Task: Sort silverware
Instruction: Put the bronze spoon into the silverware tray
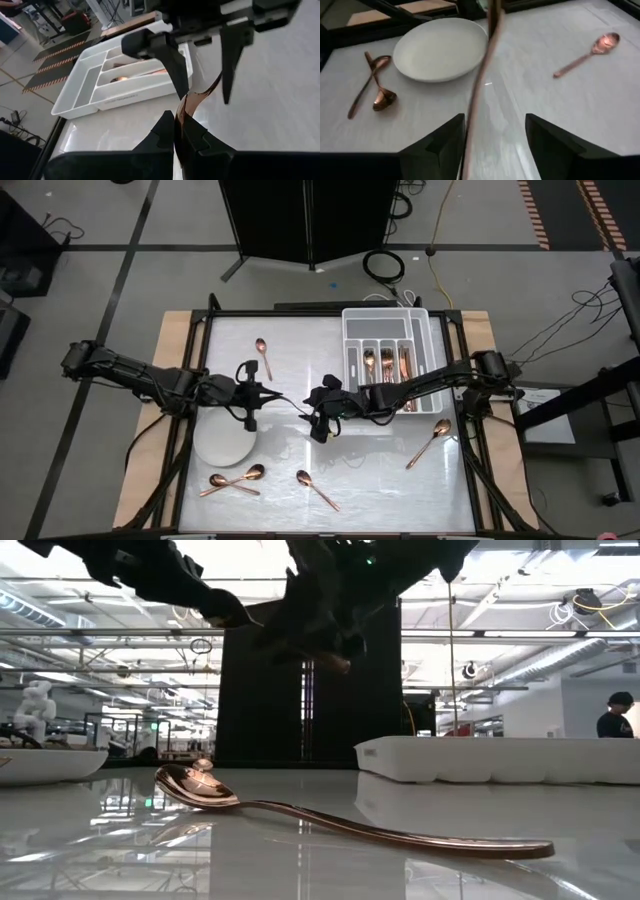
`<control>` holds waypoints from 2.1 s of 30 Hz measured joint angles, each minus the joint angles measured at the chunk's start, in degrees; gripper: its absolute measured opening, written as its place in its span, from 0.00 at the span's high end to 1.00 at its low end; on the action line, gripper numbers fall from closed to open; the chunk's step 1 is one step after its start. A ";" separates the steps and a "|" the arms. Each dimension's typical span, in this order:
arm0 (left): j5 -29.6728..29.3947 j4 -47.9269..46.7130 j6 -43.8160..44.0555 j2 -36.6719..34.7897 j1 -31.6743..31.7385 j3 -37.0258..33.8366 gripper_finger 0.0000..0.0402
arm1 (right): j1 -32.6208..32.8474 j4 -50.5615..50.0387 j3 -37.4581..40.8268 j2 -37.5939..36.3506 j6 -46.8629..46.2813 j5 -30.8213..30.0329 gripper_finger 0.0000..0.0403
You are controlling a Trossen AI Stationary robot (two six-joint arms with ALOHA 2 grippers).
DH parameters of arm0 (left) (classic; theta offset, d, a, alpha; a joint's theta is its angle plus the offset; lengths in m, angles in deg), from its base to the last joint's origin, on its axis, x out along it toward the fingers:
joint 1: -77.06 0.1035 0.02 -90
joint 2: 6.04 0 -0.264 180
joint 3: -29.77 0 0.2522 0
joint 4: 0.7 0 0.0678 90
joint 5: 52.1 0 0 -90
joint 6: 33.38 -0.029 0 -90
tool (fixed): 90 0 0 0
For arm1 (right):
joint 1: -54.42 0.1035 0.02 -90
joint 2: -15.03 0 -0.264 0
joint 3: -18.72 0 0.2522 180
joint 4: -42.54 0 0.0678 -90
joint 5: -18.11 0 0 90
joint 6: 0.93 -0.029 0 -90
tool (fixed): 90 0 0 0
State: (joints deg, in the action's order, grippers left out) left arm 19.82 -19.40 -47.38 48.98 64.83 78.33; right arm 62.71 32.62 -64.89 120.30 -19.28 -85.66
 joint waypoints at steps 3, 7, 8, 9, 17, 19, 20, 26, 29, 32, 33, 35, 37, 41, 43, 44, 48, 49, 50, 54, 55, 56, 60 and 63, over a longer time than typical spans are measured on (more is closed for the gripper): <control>-0.03 -0.11 0.02 0.00 0.01 -0.06 1.00 | -0.05 -0.53 0.00 -0.12 -1.06 -1.70 0.55; -0.28 -0.47 -0.07 0.02 0.12 -0.06 0.99 | -0.05 -0.62 0.00 -0.38 -2.00 -2.29 0.69; -0.27 -0.36 -0.07 -0.01 0.21 -0.06 0.99 | -0.09 -0.58 0.00 -0.49 -2.26 -2.25 0.73; -0.28 -0.32 -0.25 -0.02 0.31 -0.05 0.99 | -0.11 -0.57 0.00 -0.52 -2.42 -2.10 0.78; -0.64 -0.08 -4.68 1.14 0.31 -0.04 0.89 | -0.46 -1.16 0.02 -0.55 -3.59 -1.96 0.99; -2.29 0.02 -5.74 1.77 0.23 -0.04 0.81 | -0.45 -1.24 0.02 -0.67 -4.41 -2.24 0.99; -3.29 0.12 -6.03 2.01 0.14 -0.04 0.77 | -0.55 -1.47 0.02 -0.88 -4.61 -2.33 0.99; -12.82 -0.81 -7.73 1.28 0.22 -0.06 0.58 | -2.51 -7.58 1.36 -5.83 -7.89 -5.55 1.00; -18.77 -2.83 -6.99 -1.69 0.22 -0.06 0.55 | -4.98 -12.49 6.29 -11.51 -14.00 -8.07 1.00; -20.98 -6.53 -5.92 -5.53 0.26 -0.42 0.55 | -7.49 -10.23 14.90 -18.15 -24.09 -9.27 1.00; -21.03 -6.57 -5.93 -6.94 0.26 -1.03 0.55 | -8.17 -8.17 17.94 -20.16 -27.97 -9.23 1.00; -20.97 -6.04 -5.97 -9.77 0.26 -2.17 0.55 | -9.44 -4.05 23.97 -23.51 -35.13 -10.56 1.00; -20.80 -5.89 -6.01 -12.21 0.26 -2.77 0.55 | -10.51 -1.33 28.87 -25.02 -40.60 -12.17 1.00; -15.20 -5.78 -5.30 -16.23 0.26 -2.99 0.55 | -10.69 -0.89 34.91 -25.47 -50.07 -14.98 1.00; -11.17 -5.79 -4.71 -17.60 0.26 -2.99 0.55 | -9.54 -0.76 36.33 -24.95 -53.19 -17.32 1.00; -9.43 -5.83 -4.46 -18.13 0.26 -2.99 0.55 | -8.90 -0.97 36.78 -24.75 -54.37 -18.30 1.00; -5.60 -5.87 -4.37 -19.28 0.26 -2.99 0.55 | -7.76 -1.60 36.98 -24.31 -57.48 -22.36 1.00; -5.38 -5.72 -4.37 -19.28 0.26 -2.99 0.55 | -7.89 -1.76 36.98 -24.08 -57.52 -22.37 1.00; -5.36 -5.63 -4.35 -19.28 0.26 -3.01 0.55 | -8.08 -1.87 37.00 -23.62 -57.65 -22.39 1.00; -5.23 -5.46 -4.28 -19.23 0.26 -3.00 0.55 | -8.80 -2.60 37.00 -20.89 -60.19 -22.04 1.00; -5.08 -5.44 -4.28 -19.23 0.26 -2.99 0.55 | -8.93 -2.36 37.00 -20.13 -60.65 -22.00 1.00; -5.03 -5.46 -4.26 -19.21 0.26 -2.99 0.55 | -9.01 -2.09 37.00 -19.61 -61.17 -21.92 1.00; -4.99 -5.46 -3.85 -19.21 0.26 -3.01 0.55 | -9.02 -2.39 37.00 -18.02 -61.57 -21.73 1.00; -4.86 -5.44 -4.02 -19.21 0.22 -3.01 0.55 | -9.30 -2.09 37.00 -17.77 -60.07 -20.44 1.00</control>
State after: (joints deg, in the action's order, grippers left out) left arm 14.96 -24.83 -51.40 29.77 65.05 75.32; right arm 53.42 30.53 -27.89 102.53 -79.35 -106.10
